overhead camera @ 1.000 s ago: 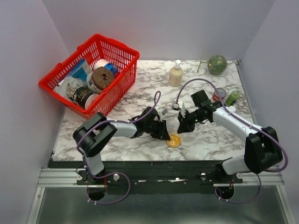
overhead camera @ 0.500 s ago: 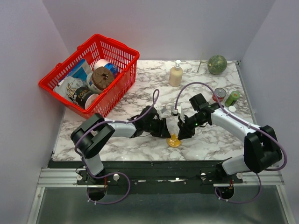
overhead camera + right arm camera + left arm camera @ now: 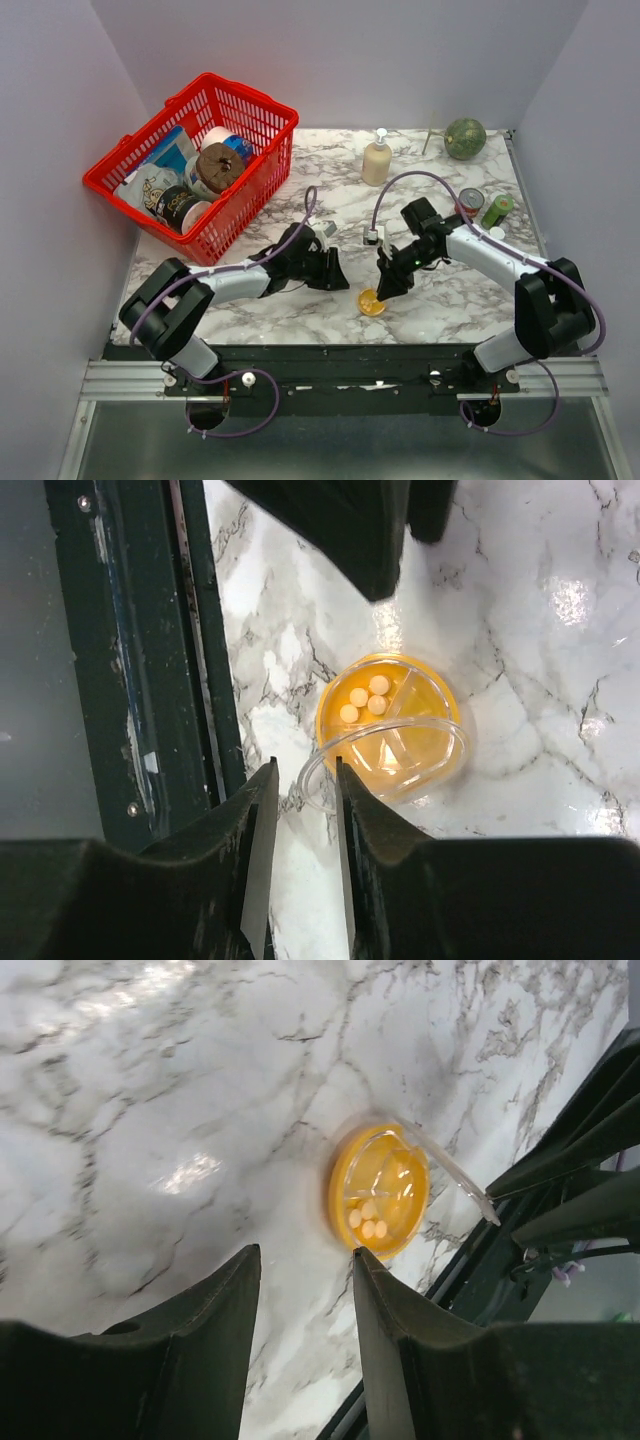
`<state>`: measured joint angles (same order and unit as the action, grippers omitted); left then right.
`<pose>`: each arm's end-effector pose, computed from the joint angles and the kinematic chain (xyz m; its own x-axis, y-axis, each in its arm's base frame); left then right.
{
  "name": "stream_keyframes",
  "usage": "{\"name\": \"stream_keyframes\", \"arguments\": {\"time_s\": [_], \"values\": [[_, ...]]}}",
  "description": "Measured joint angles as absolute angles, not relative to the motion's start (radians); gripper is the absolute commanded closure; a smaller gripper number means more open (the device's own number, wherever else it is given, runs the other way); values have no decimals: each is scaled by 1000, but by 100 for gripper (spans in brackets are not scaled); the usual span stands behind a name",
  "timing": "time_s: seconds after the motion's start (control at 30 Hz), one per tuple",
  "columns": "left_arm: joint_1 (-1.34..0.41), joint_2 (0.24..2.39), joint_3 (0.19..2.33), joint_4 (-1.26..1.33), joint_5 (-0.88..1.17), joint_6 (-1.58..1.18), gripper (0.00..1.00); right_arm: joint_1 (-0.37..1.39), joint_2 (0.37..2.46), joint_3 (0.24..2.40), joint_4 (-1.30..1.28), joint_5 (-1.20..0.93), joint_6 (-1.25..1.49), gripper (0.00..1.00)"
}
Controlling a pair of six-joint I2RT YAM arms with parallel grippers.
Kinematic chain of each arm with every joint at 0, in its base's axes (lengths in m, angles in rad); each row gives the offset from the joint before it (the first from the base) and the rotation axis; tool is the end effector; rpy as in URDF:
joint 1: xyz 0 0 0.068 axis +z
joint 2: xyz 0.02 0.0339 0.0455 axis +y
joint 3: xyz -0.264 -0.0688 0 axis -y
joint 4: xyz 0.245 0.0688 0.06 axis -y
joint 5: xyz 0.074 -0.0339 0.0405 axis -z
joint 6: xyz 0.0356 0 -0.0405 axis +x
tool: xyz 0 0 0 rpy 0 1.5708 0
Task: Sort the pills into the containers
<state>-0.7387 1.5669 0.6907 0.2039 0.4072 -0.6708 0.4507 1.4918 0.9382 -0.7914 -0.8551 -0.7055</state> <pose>0.2163 -0.2160 0.1612 -0.8874 0.0362 -0.4595 0.3775 0.6290 -0.6796 0.2232 0.1378 0.2040 -0.3839 -0.6584 -0.6473 -0.9022 0.1183 0.4147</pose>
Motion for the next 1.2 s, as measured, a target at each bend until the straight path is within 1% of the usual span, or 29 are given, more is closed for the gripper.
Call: {"name": "stream_keyframes", "arguments": {"time_s": [0.07,0.17,0.3,0.57,0.87,1.2], "values": [[-716,1523,666,182,403,-661,52,451,1507,944,-791,-855,-707,72],[-692,1470,647,159,400,-649,56,452,1522,946,-789,-854,-706,74],[-691,1449,639,153,402,-640,57,466,1528,947,-784,-848,-700,75],[-691,1432,599,128,401,-631,57,533,1556,946,-731,-780,-651,77],[-682,1296,595,113,372,-598,55,627,1615,946,-641,-628,-582,77],[-636,1161,537,79,336,-570,53,672,1624,960,-617,-585,-538,76]]}}
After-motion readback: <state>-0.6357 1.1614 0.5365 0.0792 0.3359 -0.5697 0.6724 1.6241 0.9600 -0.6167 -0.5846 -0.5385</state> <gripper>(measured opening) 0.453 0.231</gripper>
